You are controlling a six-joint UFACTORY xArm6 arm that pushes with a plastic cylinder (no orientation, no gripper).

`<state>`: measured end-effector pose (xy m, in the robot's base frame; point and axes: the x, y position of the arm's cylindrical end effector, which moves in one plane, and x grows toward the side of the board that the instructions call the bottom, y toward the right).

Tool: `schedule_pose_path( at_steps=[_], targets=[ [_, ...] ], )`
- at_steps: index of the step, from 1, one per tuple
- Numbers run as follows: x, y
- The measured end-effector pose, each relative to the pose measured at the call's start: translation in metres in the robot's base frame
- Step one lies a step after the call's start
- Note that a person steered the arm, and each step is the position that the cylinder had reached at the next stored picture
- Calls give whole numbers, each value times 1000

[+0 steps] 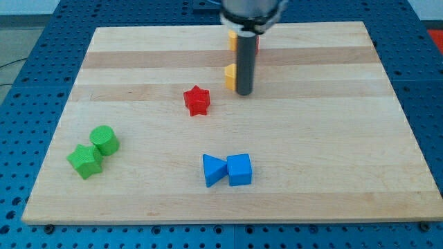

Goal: Move blue triangle slightly upwards of the board

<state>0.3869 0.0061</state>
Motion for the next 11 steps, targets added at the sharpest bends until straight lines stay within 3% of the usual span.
schedule_pose_path(
  at_steps=[1, 2, 3, 4, 5, 7, 9, 11],
  targets=[
    [-30, -24],
    [-34, -26],
    [26, 52],
    [136, 84],
    [230, 76],
    [200, -48],
    [166, -37],
    [120, 15]
  ],
)
